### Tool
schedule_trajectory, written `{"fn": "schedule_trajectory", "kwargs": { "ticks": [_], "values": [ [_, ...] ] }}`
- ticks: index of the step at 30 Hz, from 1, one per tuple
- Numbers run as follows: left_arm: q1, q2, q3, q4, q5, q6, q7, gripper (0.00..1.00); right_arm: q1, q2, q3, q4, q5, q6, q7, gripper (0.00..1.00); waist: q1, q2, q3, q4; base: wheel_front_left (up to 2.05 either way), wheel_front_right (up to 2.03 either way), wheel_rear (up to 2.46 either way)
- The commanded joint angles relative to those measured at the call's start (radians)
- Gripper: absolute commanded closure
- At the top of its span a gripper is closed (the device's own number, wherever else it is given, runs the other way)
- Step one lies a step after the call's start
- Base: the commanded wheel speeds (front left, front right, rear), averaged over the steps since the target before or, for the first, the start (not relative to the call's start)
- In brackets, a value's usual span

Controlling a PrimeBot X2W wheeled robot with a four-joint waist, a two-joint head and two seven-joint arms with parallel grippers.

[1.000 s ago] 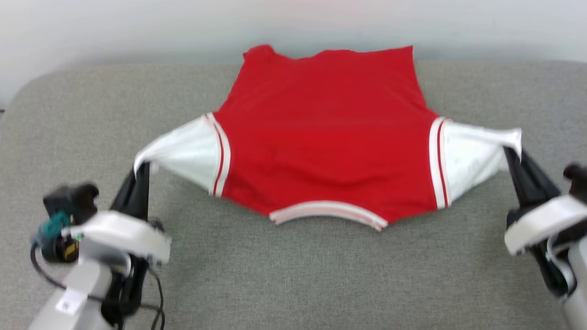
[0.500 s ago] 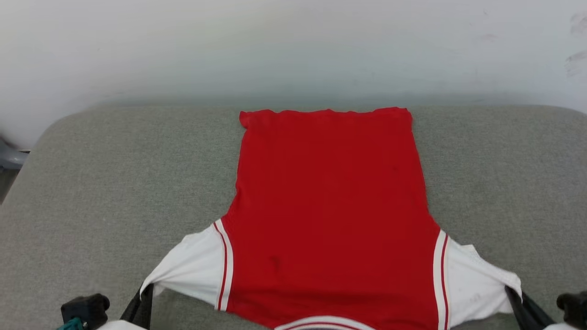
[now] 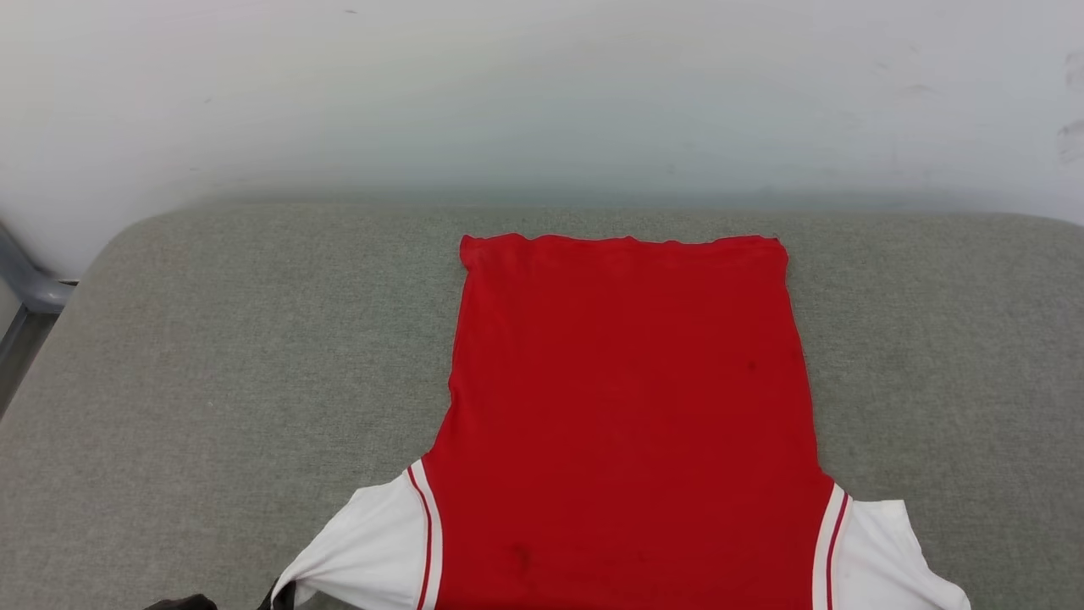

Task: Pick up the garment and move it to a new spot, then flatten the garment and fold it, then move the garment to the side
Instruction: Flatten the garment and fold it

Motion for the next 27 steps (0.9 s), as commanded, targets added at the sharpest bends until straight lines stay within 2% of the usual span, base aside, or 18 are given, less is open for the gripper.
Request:
{"fn": "schedule_trajectory", "kwargs": {
  "ticks": [1,2,9,15,22,27],
  "values": [
    [-0.014,-0.003,-0.003,-0.007,0.010,-0.001,-0.005,1.00,-0.016,0.005,-0.002,-0.009,-0.004,-0.002,0.003,0.58,0.0001,-0.0001,0.000,0.001,0.00,0.00,0.00],
    [-0.022,-0.006,-0.008,-0.014,0.013,-0.003,-0.003,1.00,-0.025,0.002,-0.001,-0.015,-0.009,-0.002,0.004,0.00,0.0001,-0.0001,0.002,0.002,0.00,0.00,0.00],
    [-0.071,-0.015,-0.029,-0.083,0.055,0.012,-0.006,1.00,-0.111,-0.024,-0.053,-0.110,-0.014,-0.002,-0.010,0.00,0.0001,-0.0001,0.035,0.019,0.00,0.00,0.00],
    [-0.117,-0.036,-0.034,-0.160,0.102,0.036,-0.014,1.00,-0.243,-0.089,-0.143,-0.265,-0.006,-0.002,0.029,0.00,0.0001,-0.0001,0.112,0.057,0.00,0.00,0.00],
    [-0.190,-0.081,-0.049,-0.216,0.152,0.040,-0.021,1.00,-0.528,-0.203,-0.118,-0.374,0.007,-0.002,0.194,0.00,0.0001,-0.0001,0.243,0.115,0.00,0.00,0.00],
    [-0.246,-0.123,-0.063,-0.228,0.189,0.019,-0.025,1.00,-0.752,-0.268,-0.042,-0.337,0.044,-0.002,0.401,0.00,0.0001,-0.0001,0.338,0.160,0.00,0.00,0.00]
  ]
}}
